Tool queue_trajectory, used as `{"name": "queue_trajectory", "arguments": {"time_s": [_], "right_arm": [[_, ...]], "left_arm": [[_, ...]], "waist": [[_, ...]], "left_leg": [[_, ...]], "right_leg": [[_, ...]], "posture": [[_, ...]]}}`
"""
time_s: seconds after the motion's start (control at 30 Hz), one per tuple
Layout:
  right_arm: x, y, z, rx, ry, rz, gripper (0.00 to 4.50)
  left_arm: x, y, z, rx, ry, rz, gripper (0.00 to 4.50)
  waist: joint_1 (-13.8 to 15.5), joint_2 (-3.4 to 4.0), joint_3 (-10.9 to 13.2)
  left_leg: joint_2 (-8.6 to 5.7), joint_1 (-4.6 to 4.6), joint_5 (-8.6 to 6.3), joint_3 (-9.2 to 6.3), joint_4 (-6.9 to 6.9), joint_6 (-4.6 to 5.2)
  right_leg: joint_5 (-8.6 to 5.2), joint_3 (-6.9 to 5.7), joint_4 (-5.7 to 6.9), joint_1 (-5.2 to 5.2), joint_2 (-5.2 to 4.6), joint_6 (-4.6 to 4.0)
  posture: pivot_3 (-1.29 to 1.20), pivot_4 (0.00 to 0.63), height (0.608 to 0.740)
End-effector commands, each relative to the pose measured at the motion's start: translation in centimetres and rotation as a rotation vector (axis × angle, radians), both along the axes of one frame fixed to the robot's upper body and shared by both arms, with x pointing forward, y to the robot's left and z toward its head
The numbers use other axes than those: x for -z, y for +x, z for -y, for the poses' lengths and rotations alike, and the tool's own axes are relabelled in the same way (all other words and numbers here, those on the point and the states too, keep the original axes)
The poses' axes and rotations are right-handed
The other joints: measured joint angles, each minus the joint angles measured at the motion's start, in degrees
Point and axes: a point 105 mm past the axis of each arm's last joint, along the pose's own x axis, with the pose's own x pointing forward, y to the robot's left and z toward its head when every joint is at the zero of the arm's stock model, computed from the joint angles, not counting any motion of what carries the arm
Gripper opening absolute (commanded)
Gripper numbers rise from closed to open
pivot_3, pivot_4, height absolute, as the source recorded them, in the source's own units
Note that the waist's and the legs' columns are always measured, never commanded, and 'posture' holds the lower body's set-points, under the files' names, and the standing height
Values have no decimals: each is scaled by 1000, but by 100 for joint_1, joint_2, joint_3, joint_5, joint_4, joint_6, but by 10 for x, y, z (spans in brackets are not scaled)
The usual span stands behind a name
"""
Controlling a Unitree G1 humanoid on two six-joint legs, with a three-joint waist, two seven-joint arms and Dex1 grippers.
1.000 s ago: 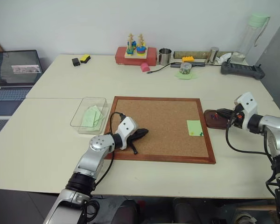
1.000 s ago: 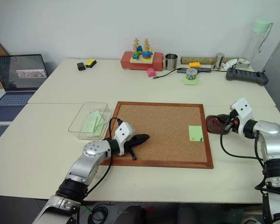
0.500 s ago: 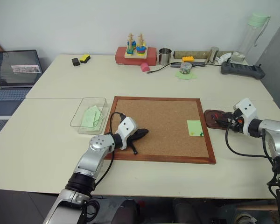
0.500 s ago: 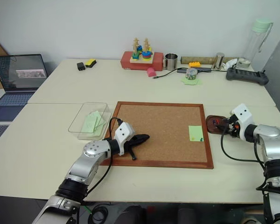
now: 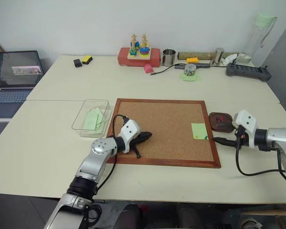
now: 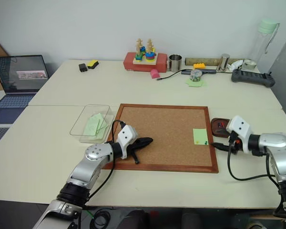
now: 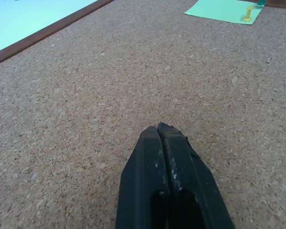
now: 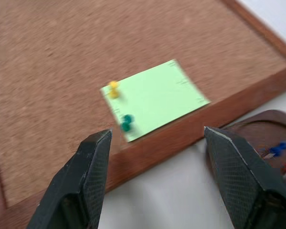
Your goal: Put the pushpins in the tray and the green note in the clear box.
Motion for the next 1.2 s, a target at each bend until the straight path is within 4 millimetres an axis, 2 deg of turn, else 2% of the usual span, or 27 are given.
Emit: {"name": "queue_trajectory", "arguments": {"time_s": [0.03, 0.27, 0.33, 0.4, 0.53, 0.87, 1.2], "right_arm": [[0, 0, -12, -46, -14, 25, 3216], [5, 7, -13, -32, 17, 15, 3216], [6, 9, -13, -28, 21, 13, 2851], [7, 10, -12, -26, 27, 8, 2681], [7, 9, -12, -29, 39, -6, 1805], [4, 7, -14, -35, 81, -27, 31], [-4, 8, -13, -20, 138, -39, 31]], "left_arm": [[37, -14, -1, 24, 70, -140, 0], [37, -15, -2, 22, 72, -142, 0], [38, -15, -3, 21, 72, -143, 0], [38, -16, -3, 21, 72, -144, 0], [38, -16, -3, 21, 73, -146, 0], [42, -18, -3, 28, 84, -156, 0], [46, -21, -3, 37, 94, -166, 0]], "waist": [[0, 0, 0], [1, -1, 1], [1, -1, 1], [0, -1, 1], [1, -1, 1], [0, -1, 1], [1, -1, 0]], "left_leg": [[0, 0, 0, 0, 0, 0], [0, 0, 0, 0, 0, 0], [0, 0, 0, 0, -1, 0], [0, 0, 0, -1, -1, 0], [0, 0, 0, -1, -1, 0], [0, 0, 0, -1, -1, 0], [0, 0, 0, -1, -2, 0]], "right_leg": [[0, 0, 0, 0, 0, 0], [0, -1, -2, 0, 0, 0], [0, -1, -2, 0, 0, 0], [0, -1, -2, 0, 0, 0], [0, -1, -2, 0, 0, 0], [0, -1, -2, 0, 0, 0], [0, -1, -2, 0, 0, 0]], "posture": [[0, 150, 740], [0, 150, 740], [0, 150, 740], [0, 150, 740], [0, 150, 740], [0, 150, 740], [0, 150, 740]]}}
